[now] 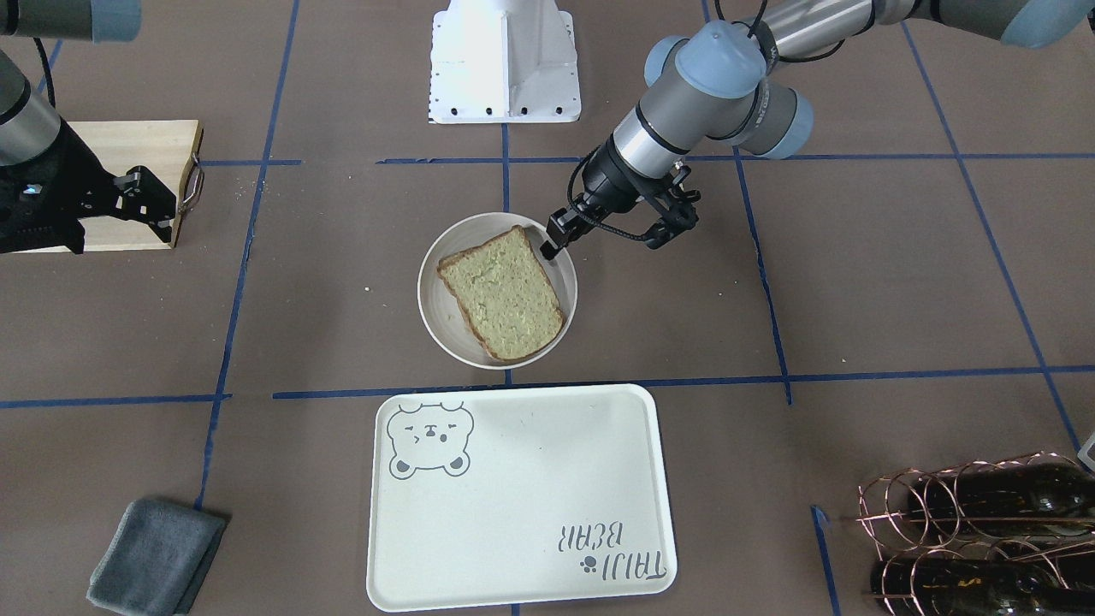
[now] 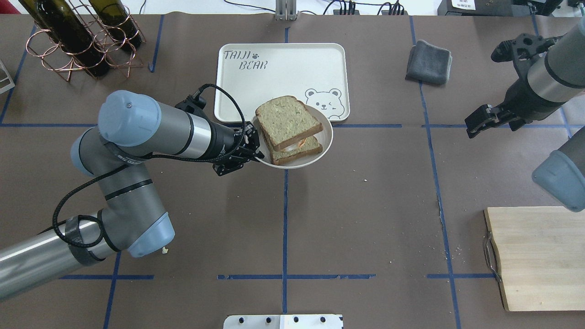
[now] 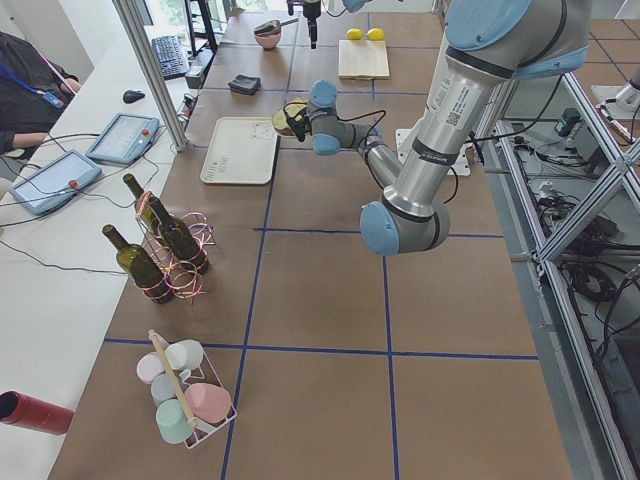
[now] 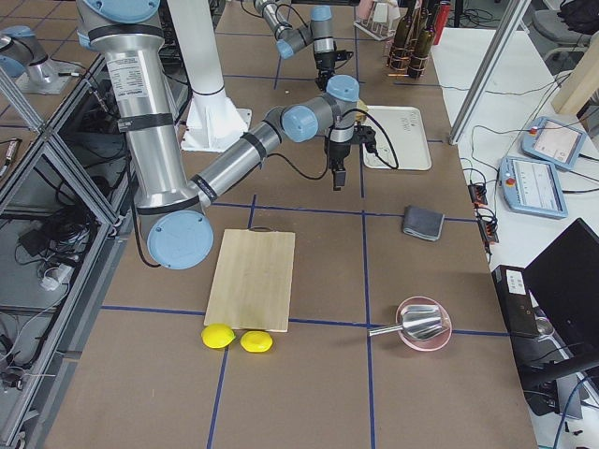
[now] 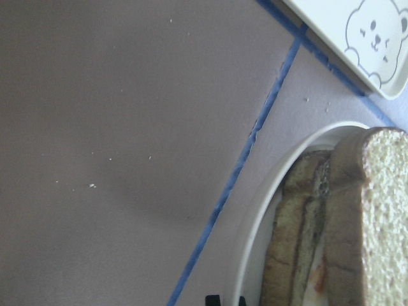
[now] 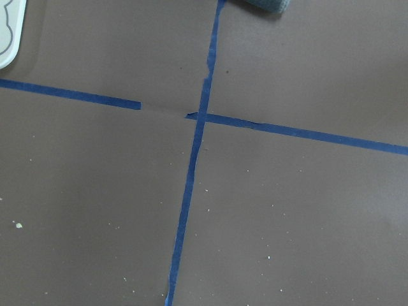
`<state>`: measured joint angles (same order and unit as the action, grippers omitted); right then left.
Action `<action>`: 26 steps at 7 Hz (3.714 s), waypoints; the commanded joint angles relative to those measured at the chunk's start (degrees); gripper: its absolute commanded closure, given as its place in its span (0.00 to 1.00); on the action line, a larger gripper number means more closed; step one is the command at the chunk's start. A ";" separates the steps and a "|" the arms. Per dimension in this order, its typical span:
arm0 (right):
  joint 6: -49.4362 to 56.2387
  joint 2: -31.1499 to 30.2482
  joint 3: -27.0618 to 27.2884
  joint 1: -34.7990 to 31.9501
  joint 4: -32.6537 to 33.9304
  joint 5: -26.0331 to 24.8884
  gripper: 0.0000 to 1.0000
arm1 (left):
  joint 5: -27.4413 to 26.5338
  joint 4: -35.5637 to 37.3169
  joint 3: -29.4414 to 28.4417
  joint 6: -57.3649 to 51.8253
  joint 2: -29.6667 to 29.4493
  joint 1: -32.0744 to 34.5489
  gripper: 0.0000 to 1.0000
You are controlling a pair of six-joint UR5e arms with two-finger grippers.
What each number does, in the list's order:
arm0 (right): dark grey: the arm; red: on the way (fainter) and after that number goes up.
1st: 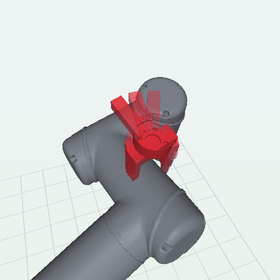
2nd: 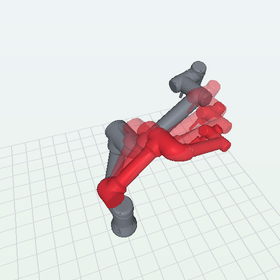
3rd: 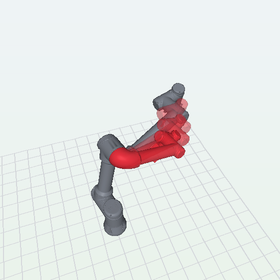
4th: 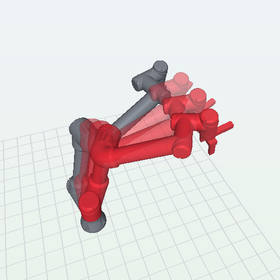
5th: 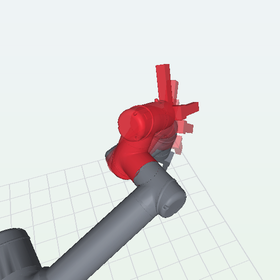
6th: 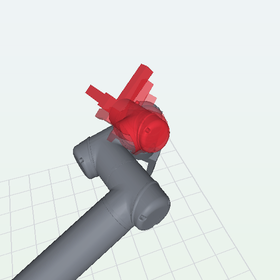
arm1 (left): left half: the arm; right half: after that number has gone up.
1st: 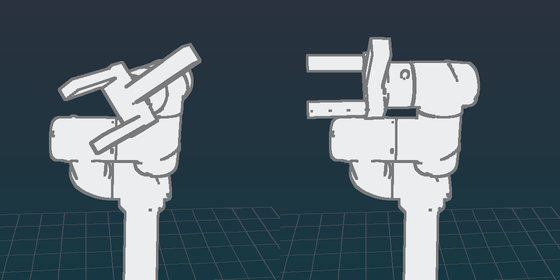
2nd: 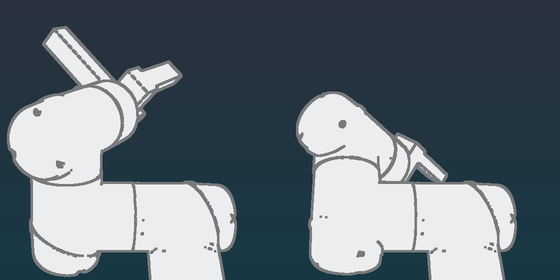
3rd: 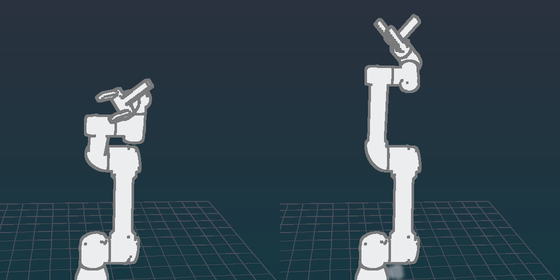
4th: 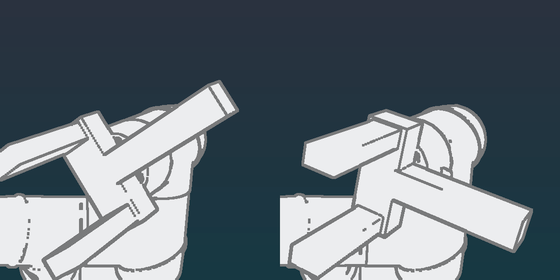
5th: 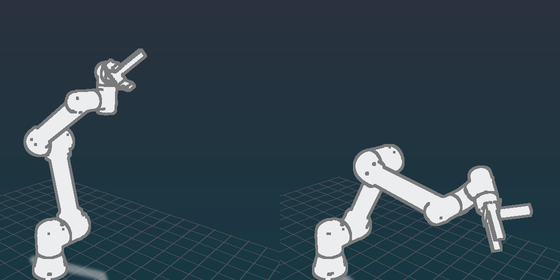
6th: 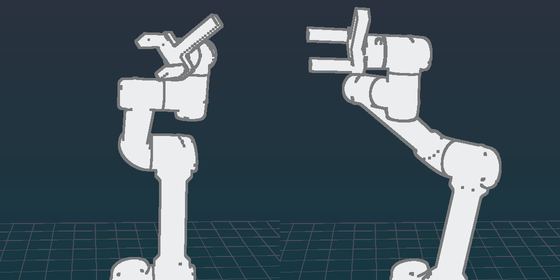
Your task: Make sandwich and place on tray
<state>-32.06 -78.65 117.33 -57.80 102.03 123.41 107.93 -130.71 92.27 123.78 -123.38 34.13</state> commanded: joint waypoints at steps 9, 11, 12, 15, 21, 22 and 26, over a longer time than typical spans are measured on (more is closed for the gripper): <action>0.33 -0.10 -0.53 -0.30 0.01 -0.19 0.00 | -19.60 -5.87 -31.10 11.75 -15.49 0.15 0.71; 0.33 -0.19 -0.53 -0.30 0.01 -0.19 0.00 | -19.25 -5.69 -30.57 5.12 -15.58 0.59 0.01; 0.24 -0.19 -0.53 -0.30 0.01 -0.19 0.00 | -17.25 -5.34 -29.00 0.72 -15.23 1.46 0.00; 0.59 -0.62 -0.44 -0.74 0.01 -0.01 0.00 | -8.47 2.17 -10.88 -15.33 -3.68 2.08 0.00; 31.98 -8.71 -9.62 -19.15 0.01 6.74 0.00 | -2.51 30.85 11.51 -52.00 5.14 9.52 0.00; 38.49 -8.71 -13.06 -23.28 0.01 7.97 0.00 | 0.15 31.91 12.05 -58.76 6.47 12.86 0.00; 37.54 -9.68 -17.40 -28.86 -0.08 11.33 0.00 | 9.91 40.61 14.59 -86.62 13.74 28.49 0.00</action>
<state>8.51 -88.45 100.16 -86.23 101.99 134.71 114.64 -92.58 105.62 45.71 -112.79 57.40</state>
